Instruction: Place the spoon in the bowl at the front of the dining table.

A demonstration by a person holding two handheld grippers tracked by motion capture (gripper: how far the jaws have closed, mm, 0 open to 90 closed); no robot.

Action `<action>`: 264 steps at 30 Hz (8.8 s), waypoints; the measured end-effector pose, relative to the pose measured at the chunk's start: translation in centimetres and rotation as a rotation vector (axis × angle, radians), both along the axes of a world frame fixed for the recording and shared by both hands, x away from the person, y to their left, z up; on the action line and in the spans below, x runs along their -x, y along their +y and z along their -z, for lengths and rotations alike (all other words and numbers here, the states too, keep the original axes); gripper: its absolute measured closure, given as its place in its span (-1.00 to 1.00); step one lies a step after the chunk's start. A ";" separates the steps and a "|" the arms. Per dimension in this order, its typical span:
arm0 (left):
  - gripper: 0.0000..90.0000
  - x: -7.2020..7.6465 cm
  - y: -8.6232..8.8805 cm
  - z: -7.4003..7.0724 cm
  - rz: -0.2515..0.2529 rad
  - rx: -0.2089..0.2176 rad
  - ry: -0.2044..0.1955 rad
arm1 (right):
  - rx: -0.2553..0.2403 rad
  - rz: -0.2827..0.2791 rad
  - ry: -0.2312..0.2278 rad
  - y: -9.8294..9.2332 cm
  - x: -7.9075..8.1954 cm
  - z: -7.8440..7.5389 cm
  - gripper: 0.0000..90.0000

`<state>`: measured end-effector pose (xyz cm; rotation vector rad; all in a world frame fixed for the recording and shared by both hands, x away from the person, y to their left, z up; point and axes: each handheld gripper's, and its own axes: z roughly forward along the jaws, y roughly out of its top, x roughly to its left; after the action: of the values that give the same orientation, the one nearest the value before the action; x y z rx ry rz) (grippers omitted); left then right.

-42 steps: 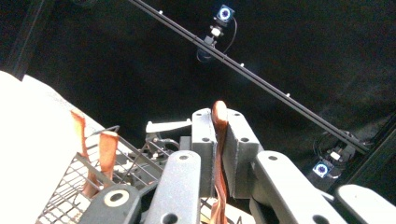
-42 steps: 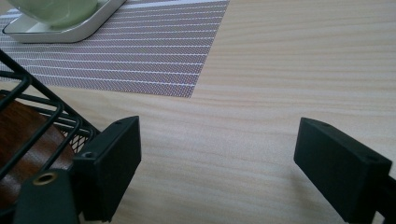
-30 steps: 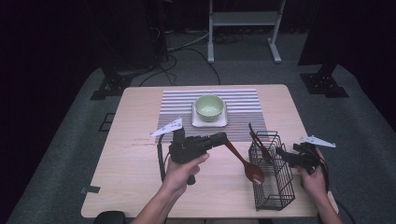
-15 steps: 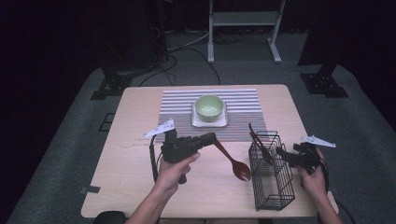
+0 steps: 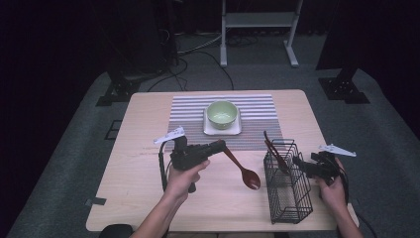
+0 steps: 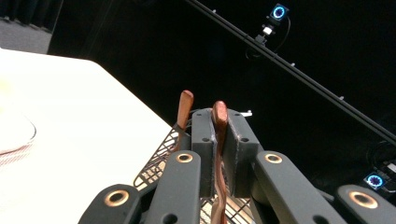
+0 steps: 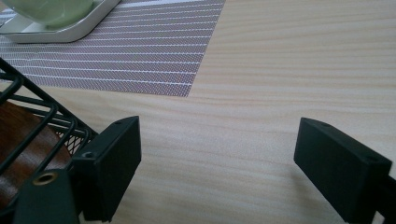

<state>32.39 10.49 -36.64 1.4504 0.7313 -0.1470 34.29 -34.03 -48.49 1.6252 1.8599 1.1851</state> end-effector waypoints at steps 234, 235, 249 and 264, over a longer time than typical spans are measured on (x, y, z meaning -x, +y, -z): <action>0.86 -19.2 4.9 5.1 -0.579 -0.056 0.199 | -0.042 -0.011 0.024 -0.4 -0.2 0.1 -0.70; 0.86 -19.2 4.9 5.1 -0.576 -0.056 0.200 | -0.042 -0.012 0.024 -0.4 -0.2 0.1 -0.70; 0.85 -19.1 4.8 5.8 -0.569 -0.045 0.215 | -0.038 -0.013 0.024 -0.3 -0.2 0.1 -0.70; 0.77 -18.8 5.1 5.9 -0.552 -0.067 0.209 | -0.048 -0.009 0.017 -0.4 -0.2 0.1 -0.70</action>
<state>51.21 15.62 -42.59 1.2567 1.2910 0.1558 34.45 -34.46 -48.61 1.6590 1.8647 1.2320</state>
